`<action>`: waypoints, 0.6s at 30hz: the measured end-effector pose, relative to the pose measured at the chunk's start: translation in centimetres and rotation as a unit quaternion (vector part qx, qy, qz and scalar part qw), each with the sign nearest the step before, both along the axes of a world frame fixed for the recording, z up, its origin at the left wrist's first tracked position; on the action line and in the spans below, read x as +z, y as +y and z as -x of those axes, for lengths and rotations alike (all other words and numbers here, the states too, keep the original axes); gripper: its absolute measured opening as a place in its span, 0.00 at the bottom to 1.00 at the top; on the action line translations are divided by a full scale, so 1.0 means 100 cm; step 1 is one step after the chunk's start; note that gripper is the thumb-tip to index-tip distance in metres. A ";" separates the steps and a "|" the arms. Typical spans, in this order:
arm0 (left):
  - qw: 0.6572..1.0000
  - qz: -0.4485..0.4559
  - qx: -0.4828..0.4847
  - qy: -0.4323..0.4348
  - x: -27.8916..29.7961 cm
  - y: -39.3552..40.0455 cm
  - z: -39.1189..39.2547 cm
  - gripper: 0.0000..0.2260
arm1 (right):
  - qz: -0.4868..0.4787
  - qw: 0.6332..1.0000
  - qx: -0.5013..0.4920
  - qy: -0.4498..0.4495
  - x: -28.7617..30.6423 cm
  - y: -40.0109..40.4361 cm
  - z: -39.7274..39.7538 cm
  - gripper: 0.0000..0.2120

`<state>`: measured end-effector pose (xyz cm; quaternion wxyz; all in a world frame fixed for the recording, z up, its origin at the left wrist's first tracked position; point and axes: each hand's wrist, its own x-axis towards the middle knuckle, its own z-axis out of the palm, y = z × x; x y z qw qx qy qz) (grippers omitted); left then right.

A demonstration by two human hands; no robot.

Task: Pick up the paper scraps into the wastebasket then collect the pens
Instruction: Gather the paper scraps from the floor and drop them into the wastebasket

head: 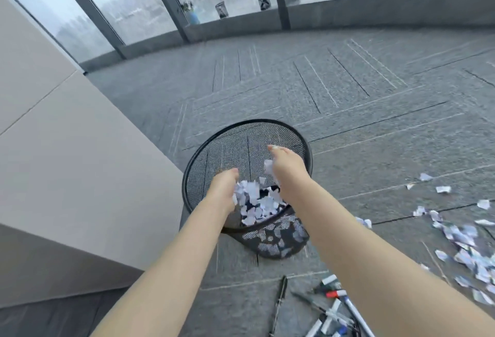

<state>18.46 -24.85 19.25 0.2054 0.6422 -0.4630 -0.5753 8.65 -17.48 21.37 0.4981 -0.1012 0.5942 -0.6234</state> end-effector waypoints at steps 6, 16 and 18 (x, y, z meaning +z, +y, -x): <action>0.997 0.039 0.006 0.064 0.004 -0.003 -0.005 0.15 | -0.014 0.998 0.011 -0.060 -0.004 -0.004 0.013 0.17; 0.957 0.271 0.014 0.105 0.034 0.035 0.021 0.11 | 0.171 0.962 -0.152 -0.149 0.004 0.018 0.028 0.09; 0.907 0.403 -0.065 0.108 0.037 0.062 0.039 0.10 | 0.180 0.957 -0.208 -0.089 0.000 0.029 0.043 0.10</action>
